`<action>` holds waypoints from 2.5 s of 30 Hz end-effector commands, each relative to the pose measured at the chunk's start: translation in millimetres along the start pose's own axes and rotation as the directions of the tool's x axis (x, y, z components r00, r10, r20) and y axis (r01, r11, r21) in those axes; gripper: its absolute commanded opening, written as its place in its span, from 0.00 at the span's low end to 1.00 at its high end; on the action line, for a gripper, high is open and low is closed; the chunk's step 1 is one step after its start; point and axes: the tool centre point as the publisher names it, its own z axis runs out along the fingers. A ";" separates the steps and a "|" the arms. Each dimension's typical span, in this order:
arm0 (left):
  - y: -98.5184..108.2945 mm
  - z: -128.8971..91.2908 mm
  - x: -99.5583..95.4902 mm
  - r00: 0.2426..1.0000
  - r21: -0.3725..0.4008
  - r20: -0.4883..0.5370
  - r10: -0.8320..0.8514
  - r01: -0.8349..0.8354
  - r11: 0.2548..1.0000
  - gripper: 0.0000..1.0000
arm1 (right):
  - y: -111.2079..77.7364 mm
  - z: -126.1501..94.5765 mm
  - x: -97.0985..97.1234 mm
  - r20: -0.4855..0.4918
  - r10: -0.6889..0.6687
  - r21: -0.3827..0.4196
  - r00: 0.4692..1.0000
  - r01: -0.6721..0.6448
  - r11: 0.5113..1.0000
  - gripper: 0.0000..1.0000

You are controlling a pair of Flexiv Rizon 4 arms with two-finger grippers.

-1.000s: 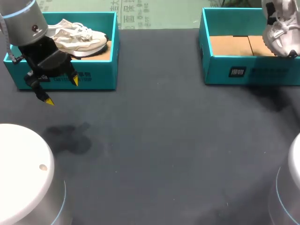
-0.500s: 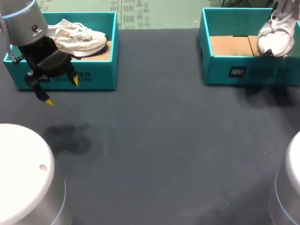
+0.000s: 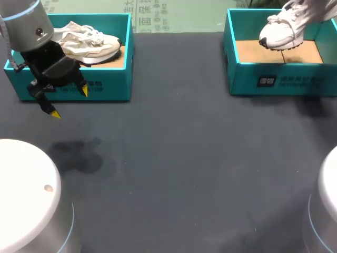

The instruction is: Take the shoe out of the shoebox, open the shoe tongue, remove and reinsert the insole, then place the shoe into the shoebox

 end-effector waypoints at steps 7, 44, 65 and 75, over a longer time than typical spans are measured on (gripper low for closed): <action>-0.3 0.1 1.1 1.000 -0.003 0.001 0.000 0.000 1.000 1.00 | -10.3 11.7 -7.6 -0.044 0.307 0.087 0.951 -0.303 0.949 0.00; -0.3 0.1 1.1 1.000 -0.003 0.001 0.000 0.000 1.000 1.00 | -42.4 86.1 40.8 -0.090 0.585 0.049 0.806 -0.584 0.811 0.00; -0.3 0.1 1.1 1.000 -0.003 0.001 0.000 0.000 1.000 1.00 | -47.0 118.9 51.3 -0.112 0.654 0.053 0.748 -0.653 0.756 0.00; -0.3 0.1 1.1 1.000 -0.003 0.001 0.000 0.000 1.000 1.00 | -43.7 132.5 63.9 -0.123 0.662 0.058 0.739 -0.661 0.748 0.00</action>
